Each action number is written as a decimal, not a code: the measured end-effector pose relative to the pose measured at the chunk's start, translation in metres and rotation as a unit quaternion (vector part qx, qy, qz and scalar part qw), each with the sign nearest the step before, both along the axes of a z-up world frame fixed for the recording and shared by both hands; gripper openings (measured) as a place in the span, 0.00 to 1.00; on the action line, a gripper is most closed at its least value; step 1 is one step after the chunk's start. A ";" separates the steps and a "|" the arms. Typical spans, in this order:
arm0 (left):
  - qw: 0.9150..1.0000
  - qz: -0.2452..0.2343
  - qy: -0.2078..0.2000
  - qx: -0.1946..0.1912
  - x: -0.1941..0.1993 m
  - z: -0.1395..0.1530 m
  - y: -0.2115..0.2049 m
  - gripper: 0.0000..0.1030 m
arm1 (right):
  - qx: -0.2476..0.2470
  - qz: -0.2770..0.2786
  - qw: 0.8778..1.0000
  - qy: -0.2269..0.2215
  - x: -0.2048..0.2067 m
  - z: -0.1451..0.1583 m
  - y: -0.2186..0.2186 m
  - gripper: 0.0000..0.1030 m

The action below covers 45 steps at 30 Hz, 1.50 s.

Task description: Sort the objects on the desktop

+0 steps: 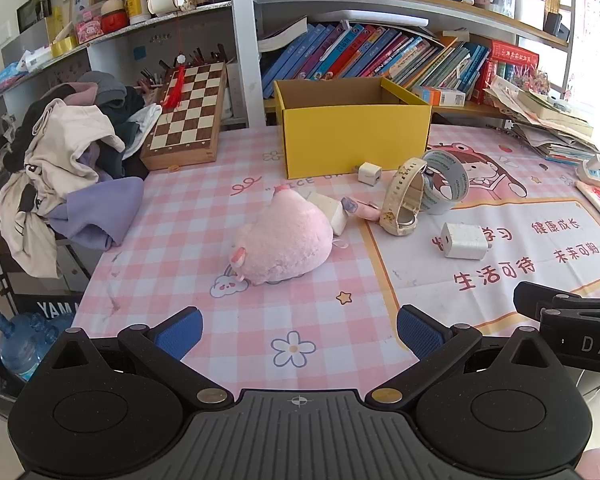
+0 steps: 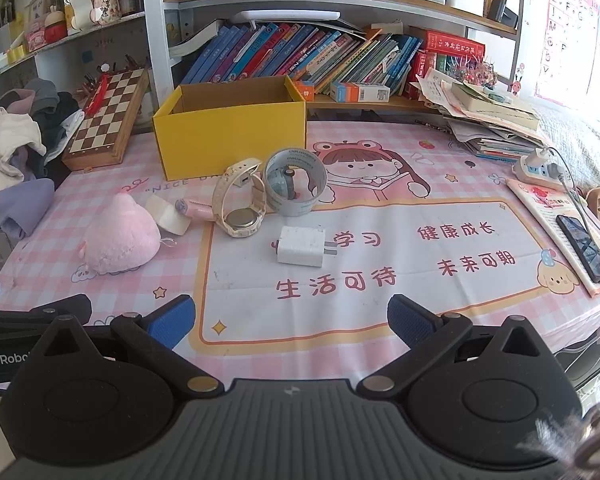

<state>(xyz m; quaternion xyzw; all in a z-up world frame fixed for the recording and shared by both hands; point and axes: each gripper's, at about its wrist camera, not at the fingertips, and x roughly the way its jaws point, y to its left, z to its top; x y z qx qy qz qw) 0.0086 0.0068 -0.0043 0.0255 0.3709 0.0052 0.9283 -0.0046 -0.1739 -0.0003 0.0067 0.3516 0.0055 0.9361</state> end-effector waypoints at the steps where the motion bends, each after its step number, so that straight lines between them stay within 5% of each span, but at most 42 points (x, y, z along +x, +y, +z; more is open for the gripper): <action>1: 1.000 0.000 0.000 0.000 0.000 0.000 0.000 1.00 | 0.000 0.000 1.000 0.000 0.000 0.000 0.000 1.00; 37: 1.000 -0.003 -0.001 -0.012 0.008 0.001 0.022 1.00 | -0.005 0.000 1.000 -0.004 0.008 0.003 0.017 1.00; 45: 1.000 -0.005 -0.001 -0.015 0.016 0.000 0.021 1.00 | 0.032 0.008 0.999 0.000 0.016 -0.001 0.009 1.00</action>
